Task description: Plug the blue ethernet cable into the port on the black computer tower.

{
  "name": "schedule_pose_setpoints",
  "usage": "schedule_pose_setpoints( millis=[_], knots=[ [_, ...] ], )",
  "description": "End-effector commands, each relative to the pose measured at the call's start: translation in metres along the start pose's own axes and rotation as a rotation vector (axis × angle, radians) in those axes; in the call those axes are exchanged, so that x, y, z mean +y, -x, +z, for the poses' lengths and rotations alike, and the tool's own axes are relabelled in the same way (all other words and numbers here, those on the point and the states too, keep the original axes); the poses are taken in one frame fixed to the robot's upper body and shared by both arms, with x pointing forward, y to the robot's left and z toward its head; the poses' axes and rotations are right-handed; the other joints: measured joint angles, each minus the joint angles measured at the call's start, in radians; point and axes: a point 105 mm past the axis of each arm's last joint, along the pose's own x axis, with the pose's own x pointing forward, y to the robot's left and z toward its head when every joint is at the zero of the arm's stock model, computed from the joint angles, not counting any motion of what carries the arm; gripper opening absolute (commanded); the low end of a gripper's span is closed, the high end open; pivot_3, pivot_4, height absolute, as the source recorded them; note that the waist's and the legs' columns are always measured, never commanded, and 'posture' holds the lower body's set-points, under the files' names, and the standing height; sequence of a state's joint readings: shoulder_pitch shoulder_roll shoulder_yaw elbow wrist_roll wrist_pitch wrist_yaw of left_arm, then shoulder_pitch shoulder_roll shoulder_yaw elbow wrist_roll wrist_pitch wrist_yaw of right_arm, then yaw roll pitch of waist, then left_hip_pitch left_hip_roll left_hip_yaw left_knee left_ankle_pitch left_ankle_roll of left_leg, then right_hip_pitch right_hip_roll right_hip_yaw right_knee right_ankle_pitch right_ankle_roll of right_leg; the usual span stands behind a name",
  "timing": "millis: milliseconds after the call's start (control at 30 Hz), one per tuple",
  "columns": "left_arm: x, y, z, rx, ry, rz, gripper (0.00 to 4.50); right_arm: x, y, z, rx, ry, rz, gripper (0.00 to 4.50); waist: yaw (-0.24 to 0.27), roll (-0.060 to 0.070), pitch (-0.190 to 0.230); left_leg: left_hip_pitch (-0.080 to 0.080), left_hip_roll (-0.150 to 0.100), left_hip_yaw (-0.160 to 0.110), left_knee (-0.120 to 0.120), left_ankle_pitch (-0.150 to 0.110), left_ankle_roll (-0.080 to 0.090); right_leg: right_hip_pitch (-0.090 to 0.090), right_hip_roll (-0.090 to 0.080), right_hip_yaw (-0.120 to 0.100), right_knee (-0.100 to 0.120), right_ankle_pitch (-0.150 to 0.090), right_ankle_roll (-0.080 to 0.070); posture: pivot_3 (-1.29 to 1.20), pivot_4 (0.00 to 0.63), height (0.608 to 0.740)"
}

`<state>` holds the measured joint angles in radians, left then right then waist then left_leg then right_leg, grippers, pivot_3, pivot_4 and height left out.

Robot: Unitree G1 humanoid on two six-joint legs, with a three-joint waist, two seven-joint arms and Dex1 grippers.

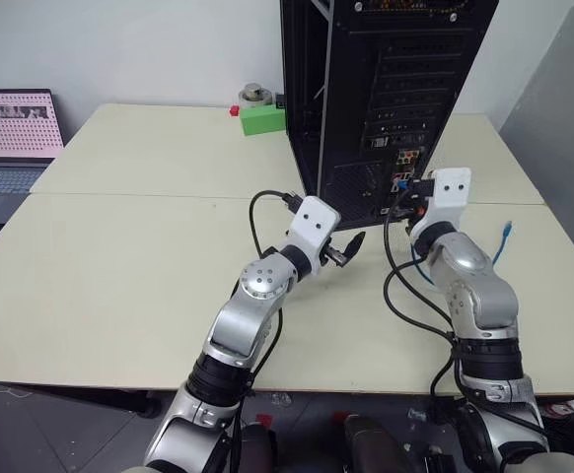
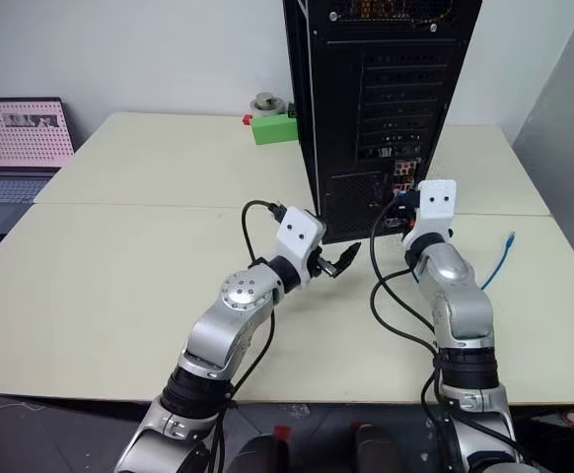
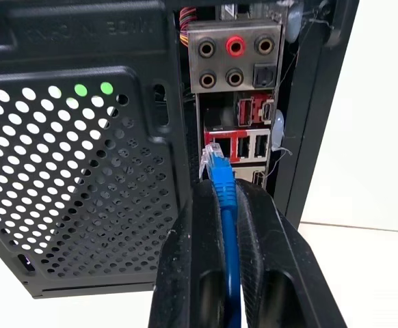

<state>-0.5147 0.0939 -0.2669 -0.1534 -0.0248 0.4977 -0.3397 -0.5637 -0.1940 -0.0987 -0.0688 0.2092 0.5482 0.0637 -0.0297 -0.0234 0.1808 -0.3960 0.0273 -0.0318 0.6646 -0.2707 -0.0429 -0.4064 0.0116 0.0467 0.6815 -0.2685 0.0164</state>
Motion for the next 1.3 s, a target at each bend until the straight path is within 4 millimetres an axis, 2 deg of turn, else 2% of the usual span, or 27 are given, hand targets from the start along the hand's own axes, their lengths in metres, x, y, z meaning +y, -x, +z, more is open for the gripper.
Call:
schedule_pose_setpoints(
  millis=[33, 433, 900, 1300],
  knots=[
    [0.001, 0.002, 0.018, -0.059, -0.018, 0.001, 4.33, -0.001, -0.002, 0.020, -0.077, 0.012, -0.008, 0.00, 0.000, 0.000, 0.000, 0.000, 0.000, 0.000, 0.000, 0.000, 0.000, 0.000, 0.000, 0.000, 0.000, 0.000, 0.000, 0.00, 0.150, 0.740],
    [0.002, 0.002, 0.017, -0.051, 0.008, 0.006, 4.33, -0.005, -0.006, 0.022, -0.091, 0.023, -0.029, 0.00, 0.000, 0.000, 0.000, 0.000, 0.000, 0.000, 0.000, 0.000, 0.000, 0.000, 0.000, 0.000, 0.000, 0.000, 0.000, 0.00, 0.150, 0.740],
    [0.002, 0.002, 0.016, -0.047, 0.001, 0.002, 4.33, 0.003, -0.011, 0.026, -0.120, -0.006, -0.015, 0.00, -0.005, 0.000, 0.000, 0.001, 0.000, 0.002, 0.000, 0.000, 0.000, 0.000, 0.001, 0.001, 0.000, 0.000, 0.000, 0.00, 0.150, 0.740],
    [0.001, 0.002, 0.016, -0.048, -0.004, 0.003, 4.33, 0.011, -0.012, 0.041, -0.188, -0.036, 0.000, 0.00, -0.011, 0.000, 0.000, 0.001, 0.000, 0.003, 0.000, 0.000, 0.000, -0.001, 0.001, 0.002, 0.000, 0.000, 0.000, 0.00, 0.150, 0.740]
  ],
)
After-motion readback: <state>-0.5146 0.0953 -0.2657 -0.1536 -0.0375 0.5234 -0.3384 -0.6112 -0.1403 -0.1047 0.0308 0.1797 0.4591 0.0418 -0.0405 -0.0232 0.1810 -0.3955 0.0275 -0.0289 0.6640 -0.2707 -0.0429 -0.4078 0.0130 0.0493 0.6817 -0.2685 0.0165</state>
